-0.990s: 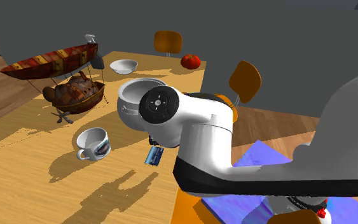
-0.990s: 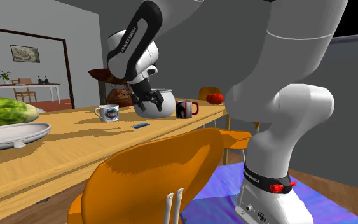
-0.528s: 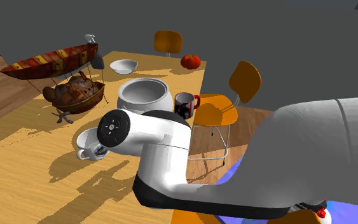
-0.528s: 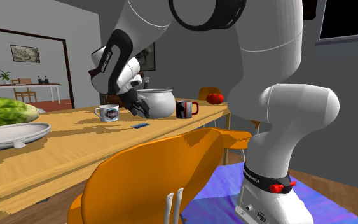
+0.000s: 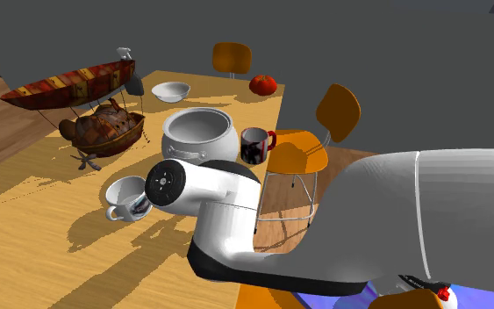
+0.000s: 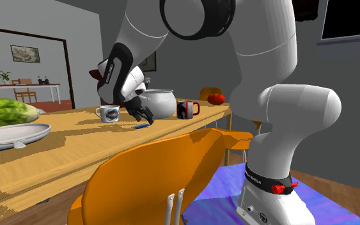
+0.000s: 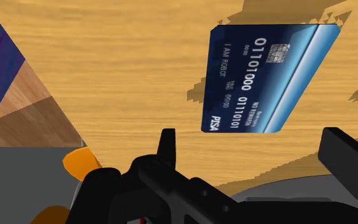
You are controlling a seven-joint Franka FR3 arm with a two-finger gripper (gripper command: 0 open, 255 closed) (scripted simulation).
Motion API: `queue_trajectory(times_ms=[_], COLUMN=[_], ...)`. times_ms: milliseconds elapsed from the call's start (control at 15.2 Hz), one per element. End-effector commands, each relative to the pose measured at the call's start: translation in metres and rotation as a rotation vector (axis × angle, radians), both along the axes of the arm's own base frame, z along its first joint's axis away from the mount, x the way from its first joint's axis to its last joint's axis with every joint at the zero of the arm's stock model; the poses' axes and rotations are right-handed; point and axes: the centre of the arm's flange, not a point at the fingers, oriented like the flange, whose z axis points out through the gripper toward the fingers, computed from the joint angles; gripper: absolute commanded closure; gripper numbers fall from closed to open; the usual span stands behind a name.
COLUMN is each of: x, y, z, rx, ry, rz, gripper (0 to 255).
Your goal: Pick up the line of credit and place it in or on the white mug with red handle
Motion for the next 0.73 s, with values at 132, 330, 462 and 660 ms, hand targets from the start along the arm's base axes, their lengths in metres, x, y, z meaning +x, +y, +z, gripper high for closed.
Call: queue_trajectory(times_ms=[132, 330, 462, 660], x=[0.0005, 0.0005, 0.0005, 0.0005], y=[-0.001, -0.001, -0.001, -0.001], z=[-0.0017, -0.0017, -0.0017, -0.0016], rx=[0.0, 0.0, 0.0, 0.0], ry=[0.0, 0.0, 0.0, 0.0], rz=[0.0, 0.0, 0.0, 0.0], gripper=[0, 0, 255, 255])
